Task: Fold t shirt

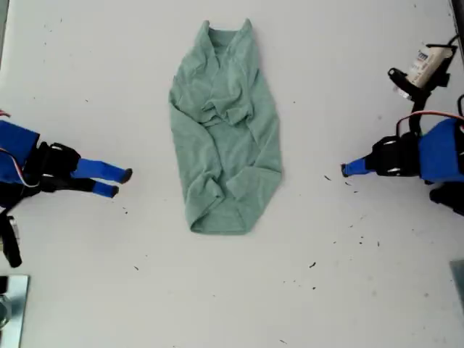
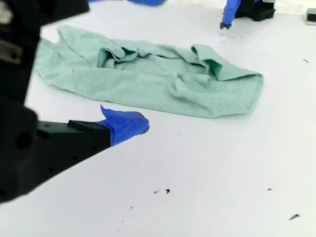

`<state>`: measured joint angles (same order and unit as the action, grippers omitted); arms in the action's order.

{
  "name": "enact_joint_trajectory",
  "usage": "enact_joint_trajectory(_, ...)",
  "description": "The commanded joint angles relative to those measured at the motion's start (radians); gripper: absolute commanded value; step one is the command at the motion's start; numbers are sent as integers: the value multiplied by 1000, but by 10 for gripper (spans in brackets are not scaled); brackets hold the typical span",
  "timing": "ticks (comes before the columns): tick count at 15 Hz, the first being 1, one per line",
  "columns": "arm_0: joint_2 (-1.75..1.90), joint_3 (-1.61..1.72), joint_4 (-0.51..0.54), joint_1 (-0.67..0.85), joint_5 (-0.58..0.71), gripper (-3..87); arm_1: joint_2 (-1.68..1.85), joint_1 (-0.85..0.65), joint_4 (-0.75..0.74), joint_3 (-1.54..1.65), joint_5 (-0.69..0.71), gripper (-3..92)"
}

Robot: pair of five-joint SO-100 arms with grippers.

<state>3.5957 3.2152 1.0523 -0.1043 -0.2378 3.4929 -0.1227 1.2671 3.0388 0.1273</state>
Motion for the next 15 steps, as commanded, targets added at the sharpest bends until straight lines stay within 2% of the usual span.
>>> enact_joint_trajectory(1, 11, -18, -35, -58, -81, 430, -8, 51, 15, -92, -28, 23)
enact_joint_trajectory(2, 11, -20, -121, -37, 183, 457, -46, 69, 9, -133, -35, 23)
enact_joint_trajectory(3, 11, -35, -37, -25, 51, 416, -138, 78, -3, -196, -28, 23)
enact_joint_trajectory(4, 11, -57, -15, -20, -91, 392, -278, 81, -28, -281, -2, 23)
enact_joint_trajectory(5, 12, -72, 25, -49, -94, 346, -411, 84, -46, -362, 23, 23)
enact_joint_trajectory(6, 12, -71, 21, -21, -87, 266, -505, 91, -60, -430, 37, 23)
enact_joint_trajectory(7, 12, -71, 8, -41, -130, 427, -586, 95, -71, -480, 49, 23)
enact_joint_trajectory(8, 12, -58, -25, -35, -158, 454, -660, 98, -89, -514, 63, 23)
enact_joint_trajectory(9, 12, -41, -91, -51, -87, 399, -733, 98, -101, -546, 77, 23)
enact_joint_trajectory(10, 12, -40, -66, -28, -18, -1, -793, 100, -91, -588, 84, 23)
enact_joint_trajectory(11, 12, -43, -44, -44, -104, -2, -848, 103, -71, -643, 95, 23)
enact_joint_trajectory(13, 12, -138, -130, -54, -64, -3, -1009, 121, 20, -838, 109, 23)
enact_joint_trajectory(15, -206, -344, -98, -64, -92, -4, -1213, 144, 133, -1120, 124, 23)
